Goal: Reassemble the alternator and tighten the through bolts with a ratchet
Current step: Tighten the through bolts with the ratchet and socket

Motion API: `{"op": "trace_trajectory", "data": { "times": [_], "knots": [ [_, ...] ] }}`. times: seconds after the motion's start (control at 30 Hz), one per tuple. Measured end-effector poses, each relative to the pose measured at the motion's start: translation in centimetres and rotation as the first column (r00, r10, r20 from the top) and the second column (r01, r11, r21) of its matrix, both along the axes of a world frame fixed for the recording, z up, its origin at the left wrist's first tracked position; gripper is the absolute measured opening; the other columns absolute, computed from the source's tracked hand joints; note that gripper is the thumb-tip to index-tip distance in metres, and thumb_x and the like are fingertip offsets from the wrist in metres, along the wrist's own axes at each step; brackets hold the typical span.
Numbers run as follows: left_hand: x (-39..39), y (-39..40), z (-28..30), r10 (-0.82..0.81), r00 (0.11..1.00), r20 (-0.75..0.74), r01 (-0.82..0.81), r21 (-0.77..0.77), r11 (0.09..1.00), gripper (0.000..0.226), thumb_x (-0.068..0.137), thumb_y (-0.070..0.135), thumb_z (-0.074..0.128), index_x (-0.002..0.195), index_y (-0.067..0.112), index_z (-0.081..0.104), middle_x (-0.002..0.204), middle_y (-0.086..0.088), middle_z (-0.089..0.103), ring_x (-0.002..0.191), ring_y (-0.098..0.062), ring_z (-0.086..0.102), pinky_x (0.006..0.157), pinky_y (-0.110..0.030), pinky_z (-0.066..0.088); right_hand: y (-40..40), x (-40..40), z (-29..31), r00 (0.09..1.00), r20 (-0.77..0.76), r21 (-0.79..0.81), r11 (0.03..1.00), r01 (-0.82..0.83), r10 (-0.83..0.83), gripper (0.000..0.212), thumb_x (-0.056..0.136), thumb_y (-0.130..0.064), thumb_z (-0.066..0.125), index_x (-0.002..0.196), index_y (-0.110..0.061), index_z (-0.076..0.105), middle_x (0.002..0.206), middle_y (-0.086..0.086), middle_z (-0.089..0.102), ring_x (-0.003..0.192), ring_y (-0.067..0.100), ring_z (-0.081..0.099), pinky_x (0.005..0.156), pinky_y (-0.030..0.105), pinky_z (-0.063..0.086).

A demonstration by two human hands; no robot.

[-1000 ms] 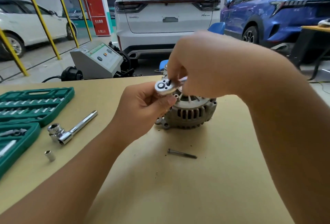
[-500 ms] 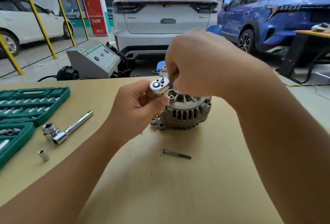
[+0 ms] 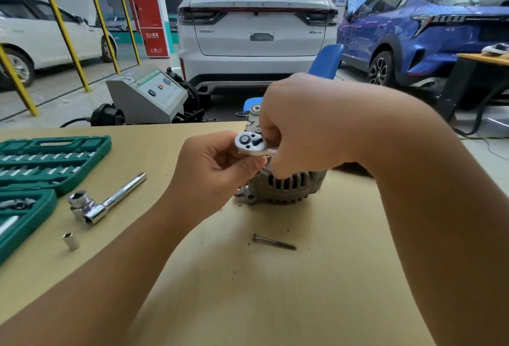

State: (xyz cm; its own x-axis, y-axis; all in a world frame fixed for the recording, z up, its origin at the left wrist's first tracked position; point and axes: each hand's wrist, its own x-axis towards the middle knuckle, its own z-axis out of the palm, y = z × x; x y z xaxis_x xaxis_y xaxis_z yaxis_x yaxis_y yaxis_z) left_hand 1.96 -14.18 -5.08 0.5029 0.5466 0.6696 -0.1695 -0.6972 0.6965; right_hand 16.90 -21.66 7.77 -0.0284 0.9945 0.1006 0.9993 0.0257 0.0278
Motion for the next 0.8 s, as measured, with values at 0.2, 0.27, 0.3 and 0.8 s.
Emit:
{"op": "trace_trajectory", "data": {
  "times": [0.2, 0.27, 0.3, 0.8],
  "knots": [
    [-0.3, 0.4, 0.0, -0.008, 0.999, -0.049, 0.008, -0.004, 1.000, 0.014, 0.090, 0.014, 0.075, 0.099, 0.024, 0.077, 0.083, 0.001, 0.077, 0.067, -0.010, 0.067, 0.063, -0.027, 0.058, -2.0, -0.7, 0.0, 0.999, 0.027, 0.178, 0.983, -0.040, 0.036, 0.023, 0.082, -0.011, 0.066, 0.087, -0.030, 0.076, 0.080, -0.008, 0.064, 0.072, 0.018, 0.063, 0.064, 0.036, 0.060],
    [-0.2, 0.3, 0.1, -0.002, 1.000, -0.027, 0.002, -0.010, 1.000, 0.015, 0.090, 0.015, 0.075, 0.096, 0.028, 0.077, 0.081, -0.001, 0.075, 0.064, -0.012, 0.066, 0.061, -0.029, 0.058, -1.7, -0.9, -0.1, 0.999, 0.017, 0.206, 0.978, -0.036, 0.033, 0.015, 0.084, -0.014, 0.066, 0.088, -0.028, 0.072, 0.080, -0.007, 0.061, 0.071, 0.018, 0.061, 0.063, 0.037, 0.059],
    [-0.1, 0.2, 0.1, 0.008, 1.000, -0.001, -0.008, -0.009, 1.000, 0.017, 0.090, 0.016, 0.076, 0.095, 0.032, 0.078, 0.078, 0.002, 0.075, 0.063, -0.011, 0.066, 0.060, -0.029, 0.058, -1.5, -0.9, -0.1, 0.999, 0.012, 0.177, 0.983, -0.044, 0.043, 0.006, 0.085, -0.020, 0.068, 0.082, -0.025, 0.066, 0.078, -0.007, 0.057, 0.069, 0.016, 0.058, 0.059, 0.033, 0.055],
    [0.2, 0.2, -0.5, 0.141, 0.988, 0.067, -0.141, -0.007, 0.990, 0.014, 0.084, 0.020, 0.079, 0.089, 0.033, 0.076, 0.071, 0.013, 0.073, 0.059, -0.005, 0.065, 0.060, -0.020, 0.054, 0.4, -0.9, -0.2, 0.980, 0.190, 0.036, 0.997, -0.072, 0.064, 0.036, 0.080, -0.026, 0.072, 0.065, -0.024, 0.039, 0.070, -0.008, 0.047, 0.064, 0.017, 0.048, 0.077, 0.044, 0.056]
  ]
}}
